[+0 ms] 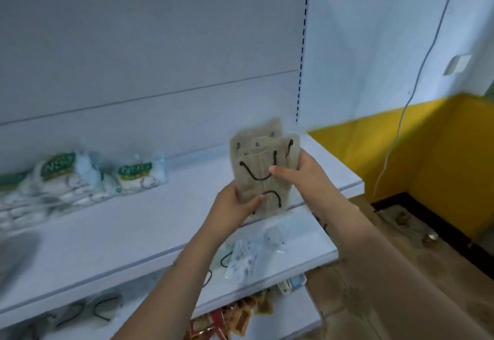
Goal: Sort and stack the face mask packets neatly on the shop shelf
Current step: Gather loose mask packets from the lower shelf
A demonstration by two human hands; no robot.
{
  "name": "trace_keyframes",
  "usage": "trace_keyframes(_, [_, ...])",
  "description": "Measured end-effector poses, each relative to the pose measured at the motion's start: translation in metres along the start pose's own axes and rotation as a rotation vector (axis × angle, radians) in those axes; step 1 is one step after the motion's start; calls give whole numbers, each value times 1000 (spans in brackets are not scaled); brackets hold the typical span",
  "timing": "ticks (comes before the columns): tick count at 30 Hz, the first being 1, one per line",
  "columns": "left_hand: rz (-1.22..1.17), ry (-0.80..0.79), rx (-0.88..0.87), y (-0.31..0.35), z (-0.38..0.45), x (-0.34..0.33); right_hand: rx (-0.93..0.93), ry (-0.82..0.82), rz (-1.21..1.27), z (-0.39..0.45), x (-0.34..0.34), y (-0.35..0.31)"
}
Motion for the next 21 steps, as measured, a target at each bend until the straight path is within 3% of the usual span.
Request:
trace_keyframes(4, [-3, 42, 32, -23, 15, 15, -18, -132, 78, 33, -30, 4])
trace_keyframes(10, [-21, -10, 139, -36, 17, 15, -7, -185, -211, 50, -41, 10])
trace_keyframes(17, [-287, 150, 175, -7, -35, 70, -110, -252, 321, 59, -106, -20])
trace_keyframes(21, [-244, 264, 156, -8, -78, 130, -117, -391, 367, 51, -177, -42])
Point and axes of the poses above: each hand's wrist, its own z-axis towards the middle knuckle, its own x-axis out of the back of the hand, y = z × x, the point moved 1 cm from there along z, towards the middle knuckle, and after that the axes turned 11 degrees about -z, right-handed, at the moved point
